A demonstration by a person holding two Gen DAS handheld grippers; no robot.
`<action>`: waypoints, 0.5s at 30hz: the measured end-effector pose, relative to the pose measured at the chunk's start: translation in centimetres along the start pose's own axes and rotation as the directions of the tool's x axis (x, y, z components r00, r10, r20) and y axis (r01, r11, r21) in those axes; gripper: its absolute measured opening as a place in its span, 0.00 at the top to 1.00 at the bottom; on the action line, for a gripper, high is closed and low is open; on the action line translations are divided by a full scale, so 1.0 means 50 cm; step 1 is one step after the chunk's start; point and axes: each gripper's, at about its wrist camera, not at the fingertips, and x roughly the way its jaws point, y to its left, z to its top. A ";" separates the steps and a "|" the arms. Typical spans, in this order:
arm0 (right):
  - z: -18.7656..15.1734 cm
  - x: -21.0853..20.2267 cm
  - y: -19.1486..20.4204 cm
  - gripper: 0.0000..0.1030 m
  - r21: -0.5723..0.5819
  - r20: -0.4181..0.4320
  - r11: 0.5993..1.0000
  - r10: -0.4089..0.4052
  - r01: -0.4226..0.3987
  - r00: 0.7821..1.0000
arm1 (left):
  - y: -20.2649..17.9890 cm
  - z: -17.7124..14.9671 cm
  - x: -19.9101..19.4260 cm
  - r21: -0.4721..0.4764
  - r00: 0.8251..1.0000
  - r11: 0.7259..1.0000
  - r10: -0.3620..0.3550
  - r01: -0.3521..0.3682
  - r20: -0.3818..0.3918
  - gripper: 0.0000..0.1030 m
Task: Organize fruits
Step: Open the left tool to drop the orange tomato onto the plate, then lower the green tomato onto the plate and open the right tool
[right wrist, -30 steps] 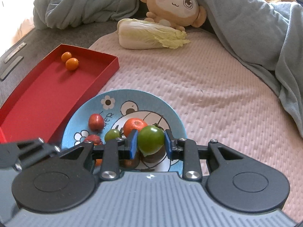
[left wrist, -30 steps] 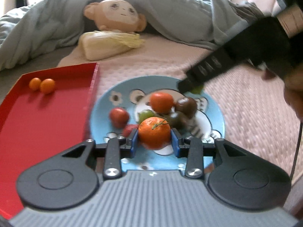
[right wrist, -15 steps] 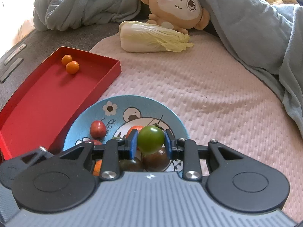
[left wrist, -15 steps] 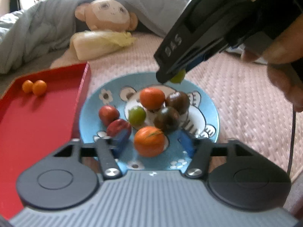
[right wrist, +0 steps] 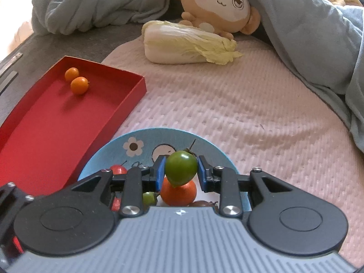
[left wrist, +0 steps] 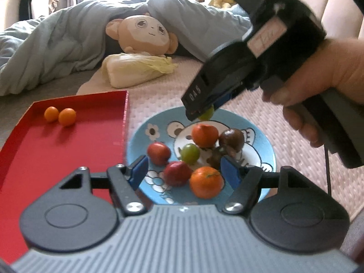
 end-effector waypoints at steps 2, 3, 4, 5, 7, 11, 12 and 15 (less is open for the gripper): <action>0.002 0.012 0.001 0.67 0.003 -0.009 1.000 -0.009 0.009 1.000 | 0.012 0.001 -0.006 -0.005 1.000 1.000 0.001 -0.001 0.008 0.30; 0.004 0.017 0.001 0.67 0.005 -0.014 1.000 -0.012 0.012 1.000 | 0.017 0.001 -0.008 -0.007 1.000 1.000 0.005 -0.005 0.012 0.30; 0.004 0.021 0.001 0.67 0.007 -0.018 1.000 -0.015 0.015 1.000 | 0.022 0.003 -0.010 -0.011 1.000 1.000 0.009 -0.009 0.015 0.30; 0.005 0.026 0.001 0.67 0.009 -0.022 1.000 -0.021 0.022 1.000 | 0.027 0.003 -0.011 -0.016 1.000 1.000 0.011 -0.010 0.017 0.30; 0.005 0.031 -0.002 0.67 0.018 -0.025 1.000 -0.024 0.025 0.999 | 0.038 0.005 -0.012 -0.030 1.000 0.999 0.014 -0.013 0.017 0.30; 0.004 0.036 -0.005 0.65 0.027 -0.032 0.999 -0.040 0.041 0.999 | 0.056 0.006 -0.011 -0.041 0.999 0.999 0.024 -0.023 0.021 0.30; 0.003 0.037 -0.006 0.65 0.030 -0.034 0.999 -0.038 0.039 0.999 | 0.060 0.006 -0.011 -0.042 0.999 0.999 0.027 -0.026 0.022 0.30; 0.003 0.037 -0.007 0.57 0.032 -0.036 0.999 -0.039 0.040 0.999 | 0.075 0.008 -0.010 -0.047 0.999 0.998 0.038 -0.036 0.027 0.30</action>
